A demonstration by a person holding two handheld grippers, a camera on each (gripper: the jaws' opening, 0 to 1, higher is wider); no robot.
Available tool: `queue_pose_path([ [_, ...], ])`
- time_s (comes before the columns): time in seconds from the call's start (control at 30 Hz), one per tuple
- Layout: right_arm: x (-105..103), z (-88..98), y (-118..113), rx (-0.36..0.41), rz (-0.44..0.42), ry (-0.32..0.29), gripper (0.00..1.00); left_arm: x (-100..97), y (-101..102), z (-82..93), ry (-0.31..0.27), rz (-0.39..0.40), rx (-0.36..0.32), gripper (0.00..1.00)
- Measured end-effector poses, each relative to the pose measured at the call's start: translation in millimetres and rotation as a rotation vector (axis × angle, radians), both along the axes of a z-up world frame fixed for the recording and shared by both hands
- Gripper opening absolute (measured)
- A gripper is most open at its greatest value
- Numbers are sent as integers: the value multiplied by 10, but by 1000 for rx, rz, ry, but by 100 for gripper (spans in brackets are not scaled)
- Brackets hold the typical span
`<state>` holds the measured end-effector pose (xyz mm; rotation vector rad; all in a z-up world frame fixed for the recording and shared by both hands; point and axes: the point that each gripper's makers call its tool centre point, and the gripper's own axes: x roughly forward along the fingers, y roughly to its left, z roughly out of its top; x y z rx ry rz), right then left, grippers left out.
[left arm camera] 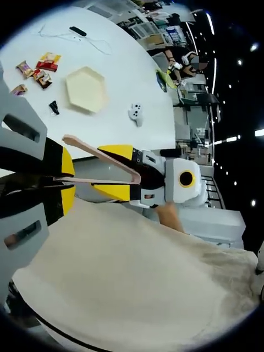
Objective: Place the target food into the container with the food tongs after gripping and lifting it, then release it inside without dropping or visibly crushing the food.
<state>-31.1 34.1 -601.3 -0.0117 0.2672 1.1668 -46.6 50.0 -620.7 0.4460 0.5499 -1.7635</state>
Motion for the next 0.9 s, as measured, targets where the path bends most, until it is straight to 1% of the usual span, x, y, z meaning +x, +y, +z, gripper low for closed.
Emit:
queue_pose_path([
  [0.07, 9, 21, -12, 10, -4, 1, 23, -6, 13, -12, 7, 11, 4, 5],
  [0.17, -8, 16, -14, 15, -1, 10, 23, -21, 10, 5, 16, 20, -10, 5],
  [0.4, -74, -58, -10, -24, 14, 6, 23, -46, -7, 95, 32, 23, -53, 2],
  [0.53, -57, -42, -41, -19, -1, 4, 22, -58, -4, 84, 27, 18, -48, 2],
  [0.73, -44, 4, -59, 0, -19, -3, 22, -77, -22, 95, 30, 21, -59, 3],
  [0.9, -43, 0, -70, 1, -29, -7, 22, -63, -9, 106, 25, 37, -60, 3],
])
